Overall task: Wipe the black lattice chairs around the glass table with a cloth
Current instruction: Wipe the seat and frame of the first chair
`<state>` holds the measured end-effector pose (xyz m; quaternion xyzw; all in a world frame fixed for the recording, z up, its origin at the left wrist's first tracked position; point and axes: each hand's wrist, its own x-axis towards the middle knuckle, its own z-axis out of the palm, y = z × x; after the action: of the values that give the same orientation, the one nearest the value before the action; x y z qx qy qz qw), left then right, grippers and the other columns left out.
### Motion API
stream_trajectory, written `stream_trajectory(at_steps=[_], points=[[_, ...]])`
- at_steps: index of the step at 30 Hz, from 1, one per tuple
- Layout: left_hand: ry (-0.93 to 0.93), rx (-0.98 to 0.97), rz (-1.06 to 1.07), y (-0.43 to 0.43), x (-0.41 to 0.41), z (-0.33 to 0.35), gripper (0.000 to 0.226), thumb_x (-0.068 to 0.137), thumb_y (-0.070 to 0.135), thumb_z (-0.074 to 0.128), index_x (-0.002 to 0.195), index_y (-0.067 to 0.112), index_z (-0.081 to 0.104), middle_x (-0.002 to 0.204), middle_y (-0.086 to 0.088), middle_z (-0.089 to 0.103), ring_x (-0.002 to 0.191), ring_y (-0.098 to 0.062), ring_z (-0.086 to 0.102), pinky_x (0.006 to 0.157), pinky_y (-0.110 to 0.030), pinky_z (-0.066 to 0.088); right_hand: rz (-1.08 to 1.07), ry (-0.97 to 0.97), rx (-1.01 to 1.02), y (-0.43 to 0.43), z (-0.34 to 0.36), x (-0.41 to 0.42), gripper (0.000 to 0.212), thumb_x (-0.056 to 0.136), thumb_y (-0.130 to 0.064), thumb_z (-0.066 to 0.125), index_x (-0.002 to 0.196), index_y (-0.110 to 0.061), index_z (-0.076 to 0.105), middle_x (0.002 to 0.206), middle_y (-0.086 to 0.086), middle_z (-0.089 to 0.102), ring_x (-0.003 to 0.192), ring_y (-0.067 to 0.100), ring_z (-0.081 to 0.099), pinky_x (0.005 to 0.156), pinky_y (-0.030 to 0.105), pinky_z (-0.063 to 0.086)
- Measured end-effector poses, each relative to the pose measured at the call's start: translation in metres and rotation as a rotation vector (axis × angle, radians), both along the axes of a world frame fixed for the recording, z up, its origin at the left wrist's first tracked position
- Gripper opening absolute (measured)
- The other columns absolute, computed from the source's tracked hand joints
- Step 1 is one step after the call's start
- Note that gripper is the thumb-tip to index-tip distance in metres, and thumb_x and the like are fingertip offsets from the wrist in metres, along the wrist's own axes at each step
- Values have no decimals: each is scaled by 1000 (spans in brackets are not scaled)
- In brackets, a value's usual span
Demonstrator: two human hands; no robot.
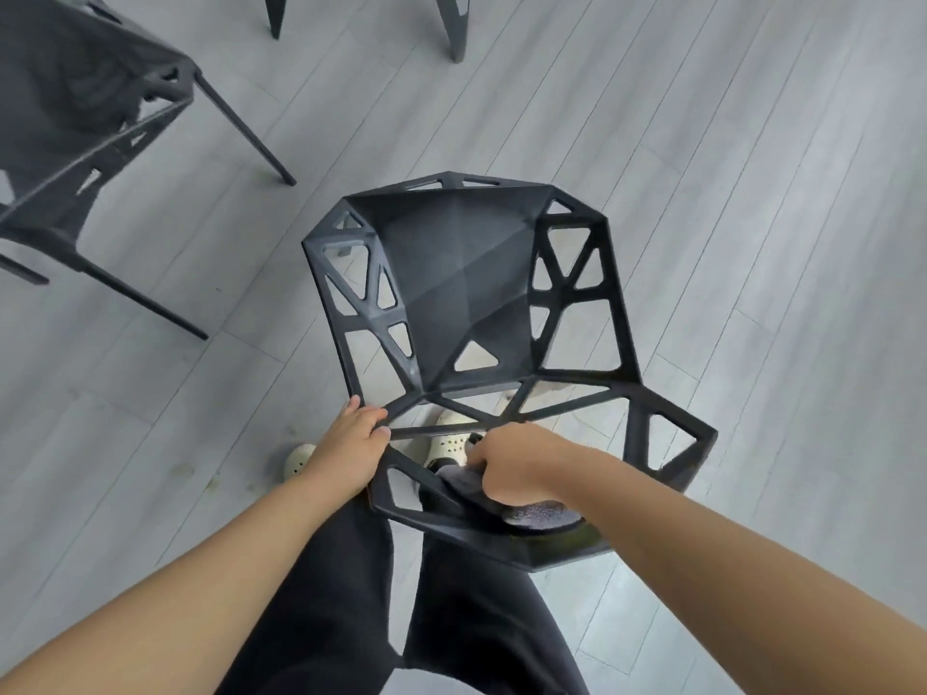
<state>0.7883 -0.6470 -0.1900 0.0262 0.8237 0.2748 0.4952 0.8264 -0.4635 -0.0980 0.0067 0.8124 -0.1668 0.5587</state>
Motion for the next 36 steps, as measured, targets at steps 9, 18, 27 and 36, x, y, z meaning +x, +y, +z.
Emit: stream_trajectory(at_steps=[9,18,27,36], points=[[-54,106,-127,-28,6,30,29,99,17,38,121,20,57,125,0,58,115,-19,51,100,-32,39,-323,266,89,-48,81,41,37,83,-28,48,116,-42,56,110,-3,49,103,23,45,81,35,41],[177,116,-96,-33,17,81,27,98,19,39,116,18,59,120,1,62,107,-17,54,82,-28,38,-236,641,485,-102,55,103,47,58,-28,82,102,-29,63,104,0,51,93,28,46,73,39,39],[343,161,-492,32,51,122,37,96,20,39,131,18,52,135,3,53,124,-16,45,98,-30,37,-212,772,503,-28,57,160,62,47,-25,86,105,-34,65,112,0,55,87,29,52,71,41,44],[487,118,-773,114,106,122,42,96,42,28,108,16,58,112,-3,62,111,-22,54,90,-36,41,-228,888,454,89,48,188,41,70,-25,77,107,-38,65,117,1,56,92,30,53,74,43,46]])
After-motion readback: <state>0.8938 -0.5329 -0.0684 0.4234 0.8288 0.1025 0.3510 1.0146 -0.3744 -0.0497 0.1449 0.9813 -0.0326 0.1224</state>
